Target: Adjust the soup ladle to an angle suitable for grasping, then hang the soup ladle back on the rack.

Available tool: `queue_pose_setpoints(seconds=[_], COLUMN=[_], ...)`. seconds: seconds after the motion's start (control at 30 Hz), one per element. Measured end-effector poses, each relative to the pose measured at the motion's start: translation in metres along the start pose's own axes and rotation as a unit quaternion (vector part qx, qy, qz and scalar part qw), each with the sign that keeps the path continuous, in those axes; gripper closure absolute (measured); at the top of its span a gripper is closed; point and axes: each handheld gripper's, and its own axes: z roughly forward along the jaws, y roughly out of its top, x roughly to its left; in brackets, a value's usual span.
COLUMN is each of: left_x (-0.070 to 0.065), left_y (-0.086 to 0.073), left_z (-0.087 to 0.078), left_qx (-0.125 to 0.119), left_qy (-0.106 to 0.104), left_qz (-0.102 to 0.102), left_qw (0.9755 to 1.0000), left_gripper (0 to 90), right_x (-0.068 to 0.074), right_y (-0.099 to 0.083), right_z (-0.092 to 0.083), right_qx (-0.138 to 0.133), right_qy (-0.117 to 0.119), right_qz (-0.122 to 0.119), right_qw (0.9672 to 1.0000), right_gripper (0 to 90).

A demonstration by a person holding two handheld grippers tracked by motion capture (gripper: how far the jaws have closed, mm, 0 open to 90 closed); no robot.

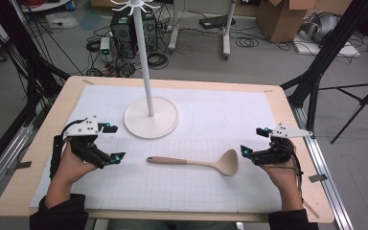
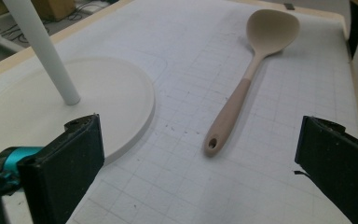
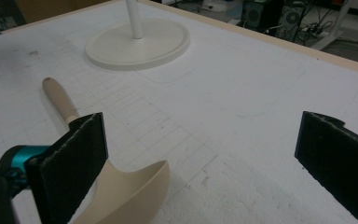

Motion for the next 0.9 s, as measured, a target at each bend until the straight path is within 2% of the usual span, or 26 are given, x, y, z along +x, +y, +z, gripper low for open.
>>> queue_pose_setpoints(seconds=[0.13,0.5,0.63,0.9], left_x=[0.001,0.007,0.008,0.010], left_y=[-0.002,-0.010,-0.011,-0.015], left_z=[-0.004,-0.007,-0.008,-0.017], left_qx=[-0.014,-0.018,-0.015,-0.027], left_qy=[-0.003,0.014,0.019,0.035], left_qz=[-0.003,-0.013,-0.013,-0.013], left_qw=[0.9999,0.9997,0.9996,0.9990], left_gripper=[1.7,1.6,1.7,1.7], right_x=[0.000,0.001,0.003,0.012], right_y=[0.000,0.000,0.001,0.010], right_z=[0.001,0.001,0.004,0.011], right_qx=[0.001,0.002,0.003,0.008], right_qy=[0.001,0.007,0.009,0.026], right_qz=[-0.002,0.003,-0.005,-0.023], right_qw=[1.0000,1.0000,0.9999,0.9994], right_gripper=[1.2,1.2,1.2,1.1])
